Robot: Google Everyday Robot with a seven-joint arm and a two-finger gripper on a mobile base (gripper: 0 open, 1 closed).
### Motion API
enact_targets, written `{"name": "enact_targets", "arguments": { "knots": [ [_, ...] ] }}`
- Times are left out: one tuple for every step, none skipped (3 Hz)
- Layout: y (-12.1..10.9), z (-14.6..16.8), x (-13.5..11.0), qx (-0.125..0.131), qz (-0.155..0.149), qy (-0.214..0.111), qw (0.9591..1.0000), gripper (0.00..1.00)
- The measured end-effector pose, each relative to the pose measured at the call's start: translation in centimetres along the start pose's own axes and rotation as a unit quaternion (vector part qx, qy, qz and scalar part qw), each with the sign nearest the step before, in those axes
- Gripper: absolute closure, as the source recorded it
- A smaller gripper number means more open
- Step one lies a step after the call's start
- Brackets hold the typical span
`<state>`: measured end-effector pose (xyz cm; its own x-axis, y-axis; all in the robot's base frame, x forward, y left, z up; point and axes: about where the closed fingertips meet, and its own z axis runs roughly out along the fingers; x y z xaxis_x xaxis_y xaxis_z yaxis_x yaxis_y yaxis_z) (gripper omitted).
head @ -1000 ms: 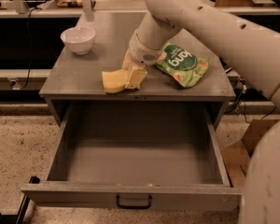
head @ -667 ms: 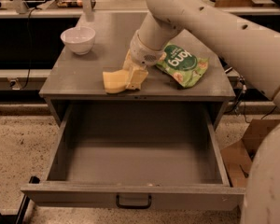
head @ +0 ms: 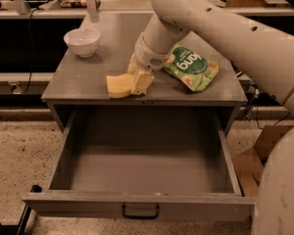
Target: Pick sponge from top drawer and place on counter
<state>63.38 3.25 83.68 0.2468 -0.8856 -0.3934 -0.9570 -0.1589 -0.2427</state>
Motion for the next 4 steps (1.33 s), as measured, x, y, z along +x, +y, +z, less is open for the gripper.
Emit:
{"name": "enact_targets", "arguments": {
  "knots": [
    [0.1,-0.2,0.0,-0.006,-0.005,0.005,1.0,0.05],
    [-0.4,-0.6,-0.1,-0.031,-0.015,0.0,0.9994,0.0],
    [-2.0,-2.2,-0.4,-0.059,-0.013,0.0,0.9982,0.0],
    [-2.7,-4.4,-1.3,-0.066,-0.024,-0.015,0.9974,0.0]
  ]
}}
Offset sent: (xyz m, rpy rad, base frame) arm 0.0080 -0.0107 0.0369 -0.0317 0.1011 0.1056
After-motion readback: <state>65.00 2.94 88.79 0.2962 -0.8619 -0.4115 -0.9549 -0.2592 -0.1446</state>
